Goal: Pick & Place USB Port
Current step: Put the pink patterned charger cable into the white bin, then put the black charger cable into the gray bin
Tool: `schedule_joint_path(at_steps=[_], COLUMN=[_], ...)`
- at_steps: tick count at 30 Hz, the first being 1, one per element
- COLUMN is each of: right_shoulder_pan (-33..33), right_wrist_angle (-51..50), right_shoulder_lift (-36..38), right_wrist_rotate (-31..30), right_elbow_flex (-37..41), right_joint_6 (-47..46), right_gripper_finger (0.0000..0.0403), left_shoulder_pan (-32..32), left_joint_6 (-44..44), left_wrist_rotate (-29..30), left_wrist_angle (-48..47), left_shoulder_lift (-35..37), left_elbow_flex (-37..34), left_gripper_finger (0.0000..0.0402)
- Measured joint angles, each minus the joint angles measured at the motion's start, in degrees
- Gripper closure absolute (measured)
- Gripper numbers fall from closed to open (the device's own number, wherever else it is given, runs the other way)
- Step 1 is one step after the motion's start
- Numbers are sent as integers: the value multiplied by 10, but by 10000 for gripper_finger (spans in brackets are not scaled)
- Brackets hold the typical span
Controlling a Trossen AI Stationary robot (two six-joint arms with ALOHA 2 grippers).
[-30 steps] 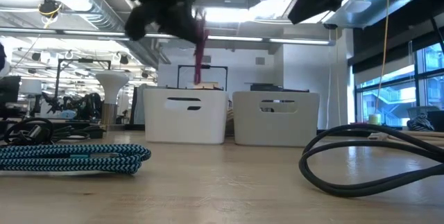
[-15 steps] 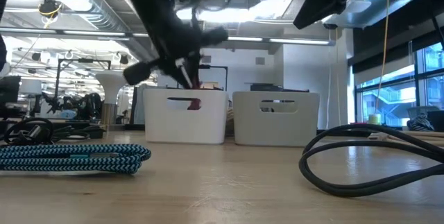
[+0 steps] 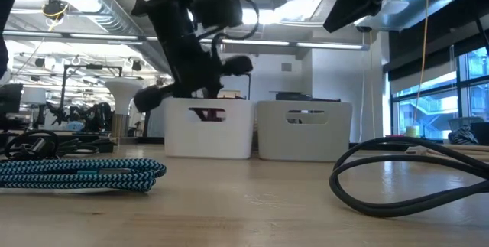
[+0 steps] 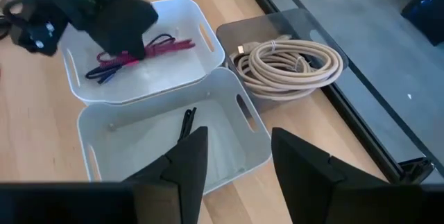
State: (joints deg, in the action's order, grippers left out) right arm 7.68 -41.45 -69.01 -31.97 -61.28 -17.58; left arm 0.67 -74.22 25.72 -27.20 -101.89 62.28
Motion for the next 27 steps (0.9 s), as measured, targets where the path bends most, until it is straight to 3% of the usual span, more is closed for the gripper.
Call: schedule_joint_path(at_steps=[7,15,18,23,27], right_shoulder_pan=[0,0,0,0,0], right_wrist_angle=[0,0,0,0,-5], right_shoulder_lift=[0,0,0,0,0], right_wrist_rotate=[0,0,0,0,0], right_elbow_flex=[0,0,0,0,0], right_joint_6=[0,-2,-3,-3,-4], right_gripper_finger=[242,242,242,242,242], left_shoulder_pan=[7,25,33,59,86], left_joint_6=[22,32,38,82,218], left_wrist_rotate=[-4,2,41,164,159], left_wrist_angle=[0,2,2,-4,-16], left_shoulder_lift=[2,3,3,39,125], left_elbow_flex=[1,1,1,1,1], left_gripper_finger=[364,314,297,283,286])
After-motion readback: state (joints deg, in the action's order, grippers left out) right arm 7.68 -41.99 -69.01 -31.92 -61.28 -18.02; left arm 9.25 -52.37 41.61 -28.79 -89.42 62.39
